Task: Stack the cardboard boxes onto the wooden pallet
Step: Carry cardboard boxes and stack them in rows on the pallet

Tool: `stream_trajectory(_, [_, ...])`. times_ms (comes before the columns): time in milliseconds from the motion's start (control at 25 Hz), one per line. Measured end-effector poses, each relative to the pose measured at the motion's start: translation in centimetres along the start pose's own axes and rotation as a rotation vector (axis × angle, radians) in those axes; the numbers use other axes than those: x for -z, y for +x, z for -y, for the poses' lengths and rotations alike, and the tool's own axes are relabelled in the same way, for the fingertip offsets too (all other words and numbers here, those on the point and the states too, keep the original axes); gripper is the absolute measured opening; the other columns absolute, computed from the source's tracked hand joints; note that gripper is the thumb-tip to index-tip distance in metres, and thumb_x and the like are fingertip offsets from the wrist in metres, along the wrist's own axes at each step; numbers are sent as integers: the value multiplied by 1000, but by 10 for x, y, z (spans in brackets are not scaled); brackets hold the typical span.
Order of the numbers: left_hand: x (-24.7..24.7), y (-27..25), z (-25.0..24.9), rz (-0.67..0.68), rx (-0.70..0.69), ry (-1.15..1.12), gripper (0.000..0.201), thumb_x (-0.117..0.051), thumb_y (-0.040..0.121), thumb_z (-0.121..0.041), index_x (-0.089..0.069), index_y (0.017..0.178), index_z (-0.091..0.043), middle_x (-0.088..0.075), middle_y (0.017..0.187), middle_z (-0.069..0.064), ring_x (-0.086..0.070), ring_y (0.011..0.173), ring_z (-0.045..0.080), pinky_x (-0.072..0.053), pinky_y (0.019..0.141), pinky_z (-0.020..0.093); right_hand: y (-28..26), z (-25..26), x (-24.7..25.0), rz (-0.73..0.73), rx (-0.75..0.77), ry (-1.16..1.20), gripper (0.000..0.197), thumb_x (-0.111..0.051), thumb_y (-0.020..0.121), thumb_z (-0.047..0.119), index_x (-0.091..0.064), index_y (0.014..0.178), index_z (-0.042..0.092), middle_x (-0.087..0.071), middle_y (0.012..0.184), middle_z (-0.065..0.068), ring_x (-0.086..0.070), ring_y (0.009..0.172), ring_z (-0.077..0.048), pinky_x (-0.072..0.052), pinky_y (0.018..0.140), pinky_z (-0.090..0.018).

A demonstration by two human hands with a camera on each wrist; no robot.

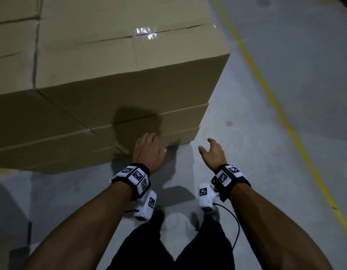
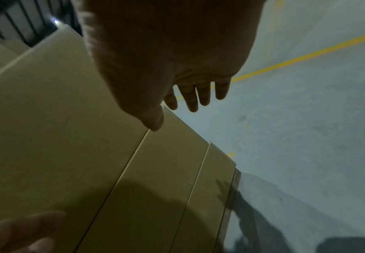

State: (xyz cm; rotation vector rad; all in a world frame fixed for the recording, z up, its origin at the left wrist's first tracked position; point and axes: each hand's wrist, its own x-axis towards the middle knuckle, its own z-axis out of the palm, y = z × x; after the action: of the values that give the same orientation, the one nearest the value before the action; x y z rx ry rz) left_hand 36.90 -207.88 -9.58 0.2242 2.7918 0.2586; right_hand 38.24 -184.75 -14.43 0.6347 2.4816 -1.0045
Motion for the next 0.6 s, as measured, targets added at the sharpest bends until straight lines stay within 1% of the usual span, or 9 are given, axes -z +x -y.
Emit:
stream_trajectory(120, [-25,24,-24,-29,103,-100,51,-44,101,-29,-37,148,-11,-31,158,10,-25,146,28,-21,119,40,53,-19,6,43,6,57,65,-56,99,39,-33,152,10,-40,153,-18,-40,140,-35,-35,114,-46])
stream_trajectory(240, [-62,53,-44,-140,189,-164,51,-46,100,-28,-39,147,-9,-35,155,13,-32,139,30,-28,113,38,110,-43,-1,63,34,130,67,-58,98,39,-33,152,9,-40,154,-17,-40,140,-33,-36,113,-44])
stream_trajectory(280, [-81,67,-49,-180,222,-179,53,-47,100,-29,-37,148,-10,-31,157,13,-32,140,30,-28,112,39,132,-54,-8,58,39,157,68,-59,98,40,-32,153,9,-40,154,-17,-39,141,-33,-36,114,-44])
stream_trajectory(320, [-101,79,-54,-215,270,-196,56,-46,100,-29,-31,152,-12,-24,161,12,-27,143,30,-27,115,40,153,-64,-18,67,59,172,71,-60,97,41,-31,153,9,-39,154,-17,-39,141,-32,-35,114,-45])
stream_trajectory(360, [-119,90,-56,-251,306,-217,61,-46,100,-29,-24,155,-13,-13,164,10,-18,148,30,-23,118,41,171,-73,-29,71,71,197,74,-62,96,42,-30,153,9,-38,155,-17,-38,142,-32,-35,115,-45])
stream_trajectory(440, [-165,122,-56,-373,311,-271,68,-45,101,-30,-12,158,-16,2,166,7,-2,153,27,-13,122,43,213,-87,-54,65,112,274,84,-67,92,45,-26,155,9,-34,158,-15,-35,144,-31,-33,116,-46])
stream_trajectory(480, [-192,141,-52,-452,287,-292,69,-44,100,-31,-10,158,-17,3,166,9,1,153,27,-12,123,44,236,-96,-70,58,138,324,88,-69,90,46,-23,156,10,-31,159,-14,-33,145,-30,-32,117,-46])
stream_trajectory(520, [-218,161,-46,-548,257,-276,70,-45,98,-31,-12,158,-15,0,166,12,-1,152,29,-13,123,45,258,-102,-87,52,158,374,92,-72,88,46,-21,157,11,-28,161,-13,-31,146,-30,-31,118,-44])
stream_trajectory(600, [-262,195,-32,-721,192,-163,74,-54,92,-27,-20,157,-13,-9,164,19,-6,151,35,-20,120,49,295,-111,-113,53,198,480,99,-75,85,46,-17,158,13,-25,163,-11,-29,147,-29,-30,117,-42])
